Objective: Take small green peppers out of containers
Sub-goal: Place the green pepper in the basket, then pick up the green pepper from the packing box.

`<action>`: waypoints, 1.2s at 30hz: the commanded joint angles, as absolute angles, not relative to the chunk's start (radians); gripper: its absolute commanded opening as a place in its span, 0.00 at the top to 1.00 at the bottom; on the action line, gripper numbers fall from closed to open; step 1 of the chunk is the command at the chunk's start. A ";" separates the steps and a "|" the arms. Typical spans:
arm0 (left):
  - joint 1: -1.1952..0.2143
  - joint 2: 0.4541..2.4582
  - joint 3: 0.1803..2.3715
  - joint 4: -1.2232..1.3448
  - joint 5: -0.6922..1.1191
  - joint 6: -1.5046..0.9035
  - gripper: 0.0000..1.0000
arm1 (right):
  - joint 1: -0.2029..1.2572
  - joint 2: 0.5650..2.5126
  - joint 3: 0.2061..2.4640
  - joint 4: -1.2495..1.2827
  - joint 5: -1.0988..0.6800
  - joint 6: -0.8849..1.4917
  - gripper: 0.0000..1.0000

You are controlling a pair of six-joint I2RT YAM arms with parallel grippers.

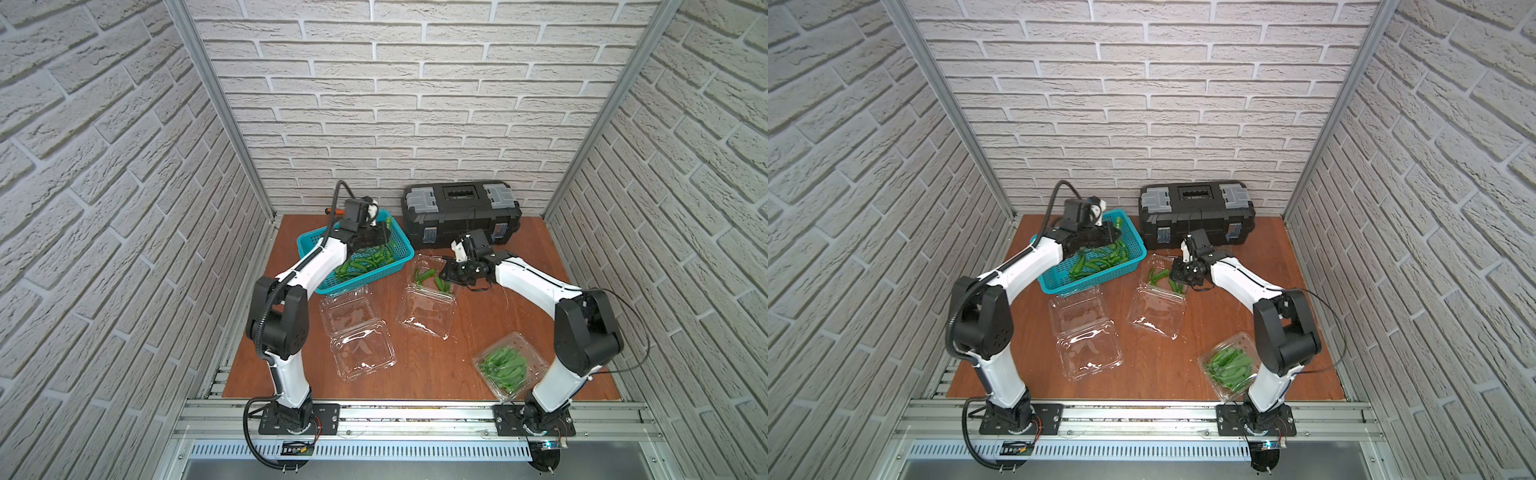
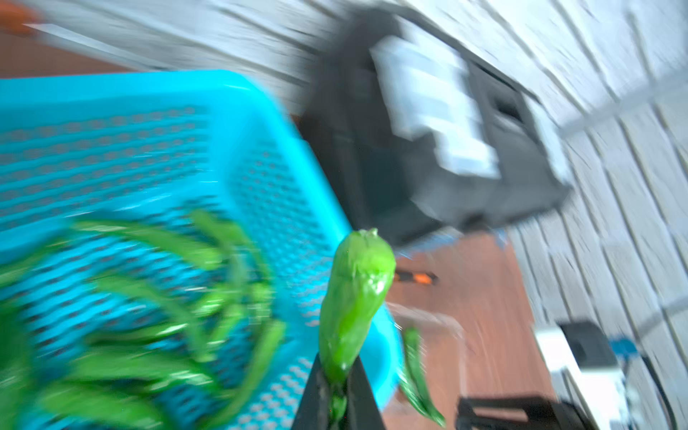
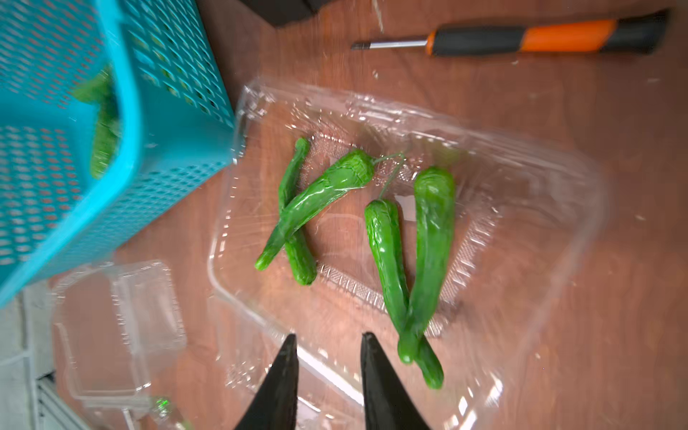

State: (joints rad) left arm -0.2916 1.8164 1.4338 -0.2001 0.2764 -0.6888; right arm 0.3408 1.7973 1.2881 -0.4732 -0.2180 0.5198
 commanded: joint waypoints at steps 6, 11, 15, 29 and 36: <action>-0.245 1.779 1.305 -0.197 0.124 -0.749 0.02 | 0.380 1.954 1.444 -0.602 -0.073 0.404 0.69; -0.257 1.772 1.290 -0.182 0.107 -0.752 0.02 | 0.383 2.036 1.477 -0.622 -0.045 0.384 0.69; -0.269 1.776 1.294 -0.180 0.103 -0.751 0.02 | 0.401 2.064 1.483 -0.629 0.004 0.369 0.69; -0.310 1.810 1.338 -0.197 0.097 -0.734 0.02 | 0.432 2.055 1.437 -0.599 0.019 0.381 0.86; -0.313 1.809 1.339 -0.199 0.071 -0.750 0.02 | 0.432 1.873 1.414 -0.563 0.010 0.402 0.93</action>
